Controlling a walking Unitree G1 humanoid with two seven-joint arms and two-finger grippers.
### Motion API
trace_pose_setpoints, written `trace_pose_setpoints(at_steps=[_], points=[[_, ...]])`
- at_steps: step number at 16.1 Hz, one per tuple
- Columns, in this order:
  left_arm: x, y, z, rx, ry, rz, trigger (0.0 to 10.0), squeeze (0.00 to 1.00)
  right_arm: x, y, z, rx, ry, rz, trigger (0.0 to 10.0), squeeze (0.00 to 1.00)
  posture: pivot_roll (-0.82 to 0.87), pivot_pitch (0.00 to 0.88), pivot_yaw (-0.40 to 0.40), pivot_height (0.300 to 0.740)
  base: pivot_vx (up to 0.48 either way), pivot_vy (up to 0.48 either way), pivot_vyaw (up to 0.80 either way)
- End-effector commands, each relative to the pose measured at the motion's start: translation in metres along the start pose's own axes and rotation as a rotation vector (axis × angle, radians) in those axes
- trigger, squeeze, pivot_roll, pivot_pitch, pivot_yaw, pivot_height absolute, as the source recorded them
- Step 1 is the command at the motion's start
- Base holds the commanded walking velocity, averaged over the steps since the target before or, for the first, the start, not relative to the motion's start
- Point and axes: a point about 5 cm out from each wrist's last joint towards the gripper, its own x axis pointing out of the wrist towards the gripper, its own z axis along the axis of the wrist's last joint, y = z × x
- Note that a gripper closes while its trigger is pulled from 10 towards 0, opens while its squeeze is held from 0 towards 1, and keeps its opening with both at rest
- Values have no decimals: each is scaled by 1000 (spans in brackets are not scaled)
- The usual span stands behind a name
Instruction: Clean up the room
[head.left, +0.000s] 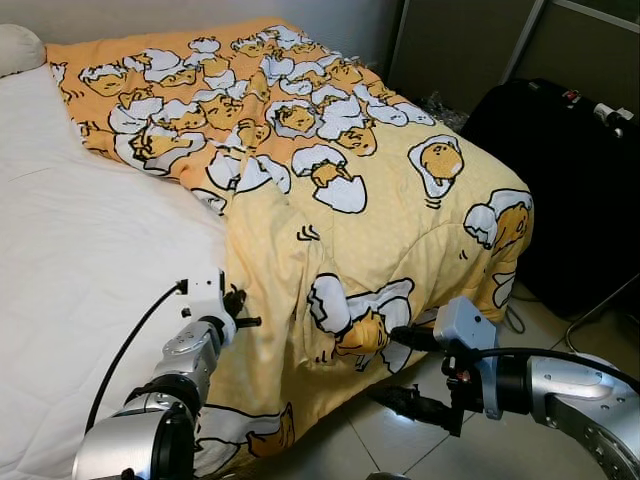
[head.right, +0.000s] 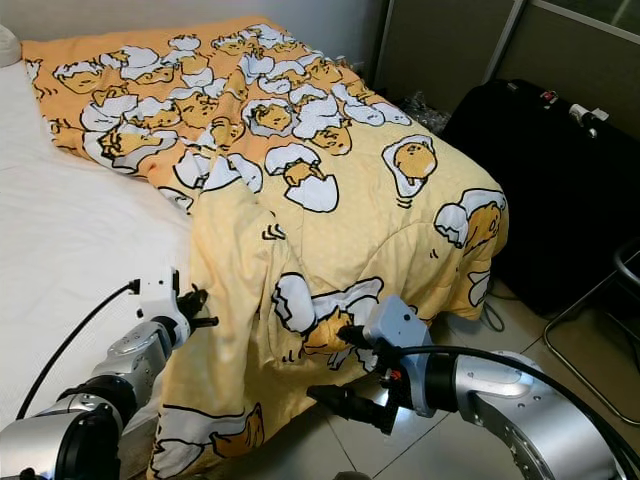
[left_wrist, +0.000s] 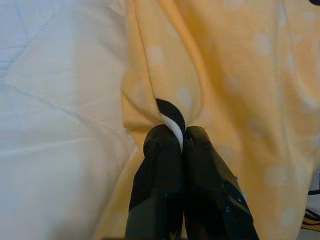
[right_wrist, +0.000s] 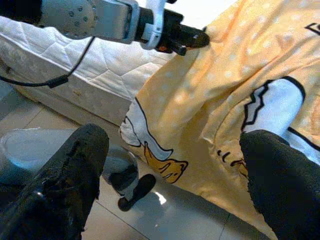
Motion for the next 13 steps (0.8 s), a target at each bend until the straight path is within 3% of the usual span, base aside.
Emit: trace_pose_setpoints(at_steps=[1,4,8,10,13], points=[[0,-1,2,19,-14,-35,0,0,1,-7,3,-23,-19,-46,10000,0,-376,0,-16,740,0,0,0],[-3,-6,-1,95,-36,-135,0,0,14,-17,1,-22,-44,-115,10000,0,-312,0,14,740,0,0,0],[-12,8,2,169,-109,-173,0,0,27,-23,2,-17,-93,-142,10000,0,-239,0,32,740,0,0,0],[-29,19,8,268,-181,-240,0,0,36,-26,1,-18,-115,-141,10000,0,-181,0,27,740,0,0,0],[-59,25,-7,414,-139,-256,0,0,44,-28,-2,-26,-125,-133,10000,0,-136,0,34,740,0,0,0]])
